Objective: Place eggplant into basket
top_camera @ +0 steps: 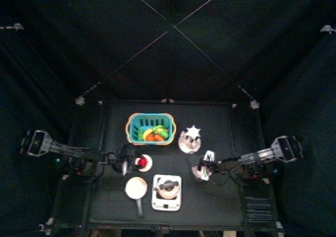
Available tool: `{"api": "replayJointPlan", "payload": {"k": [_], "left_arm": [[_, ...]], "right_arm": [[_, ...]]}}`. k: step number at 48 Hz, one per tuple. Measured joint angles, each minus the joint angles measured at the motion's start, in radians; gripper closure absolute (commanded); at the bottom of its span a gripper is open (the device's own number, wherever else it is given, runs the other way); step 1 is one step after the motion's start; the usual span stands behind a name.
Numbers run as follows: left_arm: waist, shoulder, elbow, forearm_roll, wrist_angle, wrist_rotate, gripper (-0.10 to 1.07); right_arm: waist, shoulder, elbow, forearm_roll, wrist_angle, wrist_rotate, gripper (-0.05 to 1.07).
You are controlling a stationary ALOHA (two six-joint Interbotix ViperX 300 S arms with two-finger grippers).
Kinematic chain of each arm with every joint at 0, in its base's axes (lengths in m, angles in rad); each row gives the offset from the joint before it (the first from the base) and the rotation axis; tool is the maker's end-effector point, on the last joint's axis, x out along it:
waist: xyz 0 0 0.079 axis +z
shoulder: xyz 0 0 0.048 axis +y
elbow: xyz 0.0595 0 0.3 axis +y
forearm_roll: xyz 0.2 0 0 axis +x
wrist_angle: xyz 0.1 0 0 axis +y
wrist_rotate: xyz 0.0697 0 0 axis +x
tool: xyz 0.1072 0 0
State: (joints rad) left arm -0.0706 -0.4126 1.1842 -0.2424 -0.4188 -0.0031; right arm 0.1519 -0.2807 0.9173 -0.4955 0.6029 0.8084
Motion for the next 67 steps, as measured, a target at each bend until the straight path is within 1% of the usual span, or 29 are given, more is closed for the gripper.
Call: {"api": "replayJointPlan", "payload": {"k": [13,21,27,31,37,44,55,62,67], "left_arm": [[0.0,0.0,0.0,0.0,0.0,0.0,0.09],[0.0,0.002,0.0,0.0,0.0,0.0,0.09],[0.0,0.0,0.0,0.0,0.0,0.0,0.09],[0.0,0.002,0.0,0.0,0.0,0.0,0.09],[0.0,0.002,0.0,0.0,0.0,0.0,0.09],[0.0,0.002,0.0,0.0,0.0,0.0,0.09],[0.0,0.0,0.0,0.0,0.0,0.0,0.09],[0.0,0.002,0.0,0.0,0.0,0.0,0.09],[0.0,0.002,0.0,0.0,0.0,0.0,0.09]], "right_arm": [[0.0,0.0,-0.021,-0.006,0.0,0.0,0.61],[0.002,-0.003,-0.055,-0.043,0.002,0.0,0.61],[0.0,-0.008,-0.094,-0.101,-0.005,0.0,0.61],[0.0,-0.008,-0.123,-0.152,-0.028,0.0,0.61],[-0.017,-0.003,-0.169,-0.249,-0.123,0.011,0.61],[-0.064,0.014,-0.215,-0.348,-0.241,0.014,0.61],[-0.192,0.084,-0.29,-0.462,-0.41,0.003,0.61],[-0.295,0.158,-0.351,-0.5,-0.558,0.008,0.61],[-0.354,0.215,-0.399,-0.502,-0.63,0.008,0.61]]}}
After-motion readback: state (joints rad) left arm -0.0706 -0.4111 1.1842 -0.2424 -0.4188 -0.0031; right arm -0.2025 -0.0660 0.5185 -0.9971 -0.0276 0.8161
